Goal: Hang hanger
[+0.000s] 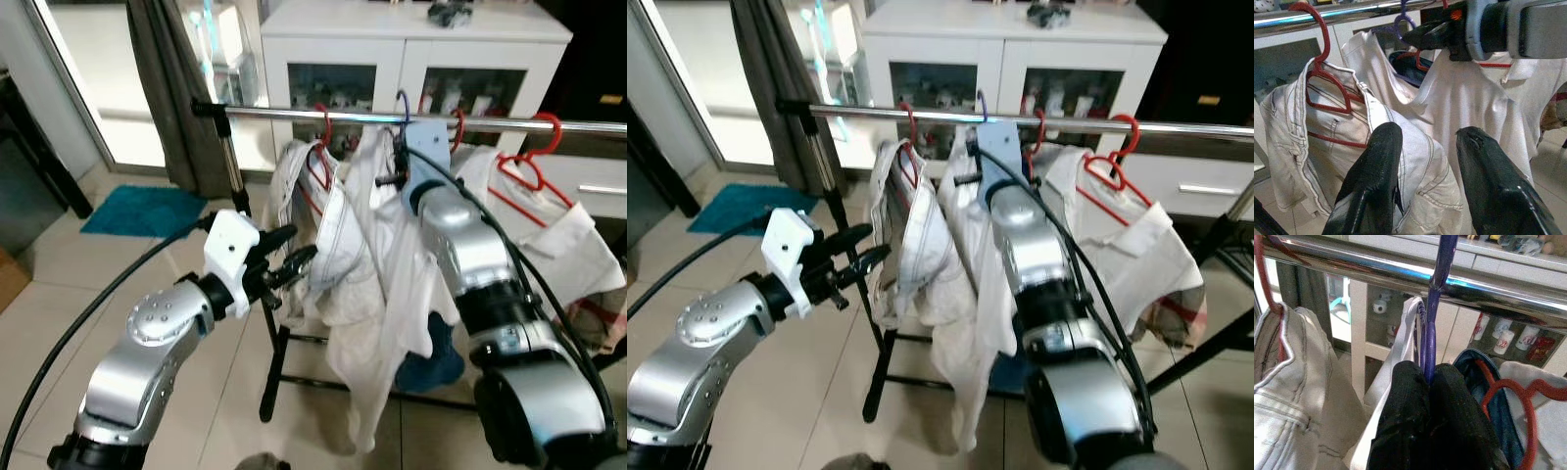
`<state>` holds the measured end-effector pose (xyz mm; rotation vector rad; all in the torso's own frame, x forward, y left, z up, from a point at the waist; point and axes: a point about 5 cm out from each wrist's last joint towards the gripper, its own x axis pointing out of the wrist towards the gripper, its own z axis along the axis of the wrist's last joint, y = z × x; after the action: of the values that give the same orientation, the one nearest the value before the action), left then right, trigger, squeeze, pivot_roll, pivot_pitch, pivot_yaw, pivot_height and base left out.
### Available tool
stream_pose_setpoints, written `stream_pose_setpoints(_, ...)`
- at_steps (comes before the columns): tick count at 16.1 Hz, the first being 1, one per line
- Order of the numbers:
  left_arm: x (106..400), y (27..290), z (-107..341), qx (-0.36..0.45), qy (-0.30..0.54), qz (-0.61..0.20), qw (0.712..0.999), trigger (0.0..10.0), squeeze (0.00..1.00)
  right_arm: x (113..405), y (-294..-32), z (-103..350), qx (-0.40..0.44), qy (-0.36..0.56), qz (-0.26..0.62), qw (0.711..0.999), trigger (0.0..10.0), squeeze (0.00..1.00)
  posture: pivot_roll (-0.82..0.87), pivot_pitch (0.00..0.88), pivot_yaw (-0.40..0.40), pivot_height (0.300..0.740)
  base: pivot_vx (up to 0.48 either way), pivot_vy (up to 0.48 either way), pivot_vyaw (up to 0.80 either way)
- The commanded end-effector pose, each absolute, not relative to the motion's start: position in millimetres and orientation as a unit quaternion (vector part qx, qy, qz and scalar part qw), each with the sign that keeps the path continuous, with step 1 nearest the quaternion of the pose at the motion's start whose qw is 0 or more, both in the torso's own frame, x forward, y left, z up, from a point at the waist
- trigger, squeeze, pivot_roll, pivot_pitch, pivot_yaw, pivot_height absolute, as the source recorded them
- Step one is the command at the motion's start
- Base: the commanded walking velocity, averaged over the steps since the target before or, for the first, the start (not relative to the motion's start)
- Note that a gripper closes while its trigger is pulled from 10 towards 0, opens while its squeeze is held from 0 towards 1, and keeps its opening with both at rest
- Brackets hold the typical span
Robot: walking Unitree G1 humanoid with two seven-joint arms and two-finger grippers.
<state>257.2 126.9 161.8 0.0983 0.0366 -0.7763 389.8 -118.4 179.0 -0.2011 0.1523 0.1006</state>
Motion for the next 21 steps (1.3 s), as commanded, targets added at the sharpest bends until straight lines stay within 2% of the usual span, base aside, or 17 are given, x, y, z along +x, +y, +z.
stream_pose_setpoints(1, 260.9, 128.9, 167.0, 0.051, 0.012, -0.382, 0.923, 10.0, 0.0, 398.4, -115.0, 190.1, -0.096, 0.062, 0.054, 0.992, 10.0, 0.0, 0.1, 0.0, 0.065, 0.74, 0.0, 0.0, 0.0)
stream_pose_setpoints(7, 263.2, 128.2, 165.7, 0.058, 0.016, -0.392, 0.918, 10.0, 0.0, 399.4, -104.0, 153.3, -0.102, 0.172, 0.116, 0.973, 10.0, 0.0, 0.11, 0.0, 0.067, 0.74, 0.0, 0.0, 0.0)
stream_pose_setpoints(13, 267.0, 126.8, 165.7, 0.067, 0.013, -0.393, 0.917, 10.0, 0.0, 400.3, -107.0, 151.2, -0.085, 0.148, 0.107, 0.979, 10.0, 0.0, 0.11, 0.0, 0.066, 0.74, 0.0, 0.0, 0.0)
stream_pose_setpoints(14, 267.6, 126.8, 165.4, 0.068, 0.011, -0.388, 0.919, 10.0, 0.0, 400.1, -109.4, 152.3, -0.051, 0.127, 0.1, 0.985, 10.0, 0.61, 0.11, 0.0, 0.068, 0.74, 0.0, 0.0, 0.0)
stream_pose_setpoints(15, 268.2, 126.6, 164.9, 0.067, 0.01, -0.385, 0.92, 10.0, 0.0, 400.4, -109.8, 156.1, -0.032, 0.104, 0.1, 0.989, 10.0, 1.0, 0.11, 0.0, 0.068, 0.74, 0.0, 0.0, 0.0)
stream_pose_setpoints(17, 275.6, 127.3, 161.9, 0.051, 0.017, -0.327, 0.943, 10.0, 0.0, 394.3, -116.7, 177.9, -0.013, -0.011, 0.116, 0.993, 10.0, 1.0, 0.11, 0.0, 0.064, 0.74, 0.0, 0.0, 0.0)
stream_pose_setpoints(18, 276.0, 127.5, 162.0, 0.049, 0.017, -0.322, 0.945, 10.0, 0.0, 392.4, -117.9, 180.2, -0.013, -0.022, 0.119, 0.993, 10.0, 1.0, 0.1, 0.0, 0.056, 0.74, 0.0, 0.0, 0.0)
stream_pose_setpoints(20, 276.7, 130.1, 160.8, 0.049, 0.005, -0.296, 0.954, 10.0, 0.0, 372.9, -117.9, 186.0, 0.044, -0.058, 0.17, 0.983, 10.0, 1.0, 0.09, 0.0, 0.054, 0.74, 0.0, 0.0, 0.0)
stream_pose_setpoints(21, 277.6, 130.9, 159.2, 0.05, 0.003, -0.276, 0.96, 10.0, 0.0, 354.2, -122.9, 185.0, 0.059, -0.072, 0.179, 0.979, 10.0, 1.0, 0.09, 0.0, 0.055, 0.74, 0.0, 0.0, 0.0)
